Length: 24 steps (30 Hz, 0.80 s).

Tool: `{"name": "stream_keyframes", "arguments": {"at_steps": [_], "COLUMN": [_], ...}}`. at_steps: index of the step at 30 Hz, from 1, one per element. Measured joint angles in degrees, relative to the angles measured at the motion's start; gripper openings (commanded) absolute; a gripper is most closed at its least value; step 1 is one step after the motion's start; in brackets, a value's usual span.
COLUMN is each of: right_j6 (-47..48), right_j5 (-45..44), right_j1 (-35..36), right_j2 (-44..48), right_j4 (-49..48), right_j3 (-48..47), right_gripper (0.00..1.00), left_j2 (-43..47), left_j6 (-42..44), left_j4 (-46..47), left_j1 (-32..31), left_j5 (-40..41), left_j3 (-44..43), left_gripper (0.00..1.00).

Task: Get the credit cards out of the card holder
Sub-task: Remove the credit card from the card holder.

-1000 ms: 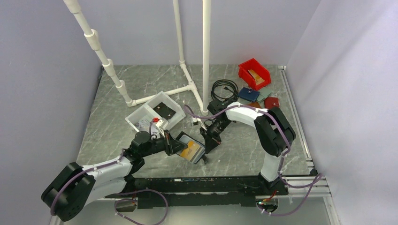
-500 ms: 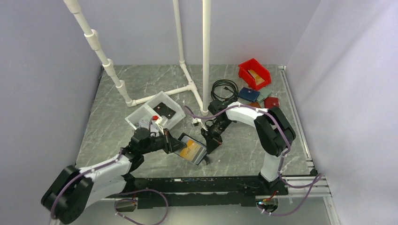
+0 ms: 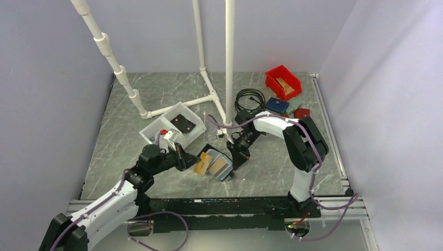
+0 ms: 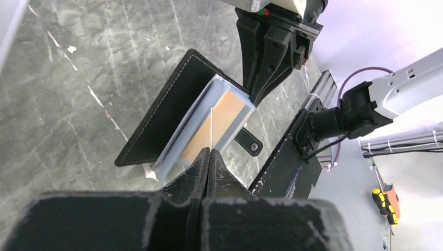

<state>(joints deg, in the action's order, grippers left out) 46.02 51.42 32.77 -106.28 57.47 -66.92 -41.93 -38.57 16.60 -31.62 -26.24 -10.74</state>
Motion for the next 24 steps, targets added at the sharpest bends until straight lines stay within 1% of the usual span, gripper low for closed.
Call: {"name": "stream_keyframes", "arguments": {"at_steps": [6, 10, 14, 17, 18, 21, 24], "right_j6": [-0.70, -1.81, -3.19, -4.42, -4.81, -6.05, -6.88], "right_j5": [-0.90, -2.12, -3.56, -4.96, -5.73, -7.93, -9.25], "right_j1": [-1.14, -1.51, -2.08, -2.75, -3.08, -4.17, -5.16], "right_j2": [-0.90, -1.18, -1.36, -1.36, -1.36, -1.05, 0.59], "right_j4": [-0.07, -0.44, -0.61, -1.16, -1.64, -3.37, -4.52], "right_j3": [0.00, 0.00, 0.00, 0.02, 0.07, 0.57, 1.60], "right_gripper": [0.00, 0.00, 0.16, 0.32, 0.39, 0.51, 0.57], "left_j2": [4.79, 6.14, 6.05, 5.03, 4.37, 1.57, -1.46], "left_j6": [-0.22, -0.50, -0.72, -1.03, -1.09, -1.27, -1.81], "left_j4": [-4.37, -7.08, -8.68, -8.55, -8.15, -4.92, -0.13], "left_j1": [0.83, 1.57, 2.54, 3.13, 3.26, 3.61, 3.67], "left_j5": [3.69, 6.56, 8.24, 8.11, 7.80, 4.61, -0.15], "left_j3": [-0.09, -0.92, -2.36, -3.69, -4.09, -4.57, -4.48], "left_gripper": [0.00, 0.00, 0.00, 0.00, 0.00, 0.00, 0.00]}}
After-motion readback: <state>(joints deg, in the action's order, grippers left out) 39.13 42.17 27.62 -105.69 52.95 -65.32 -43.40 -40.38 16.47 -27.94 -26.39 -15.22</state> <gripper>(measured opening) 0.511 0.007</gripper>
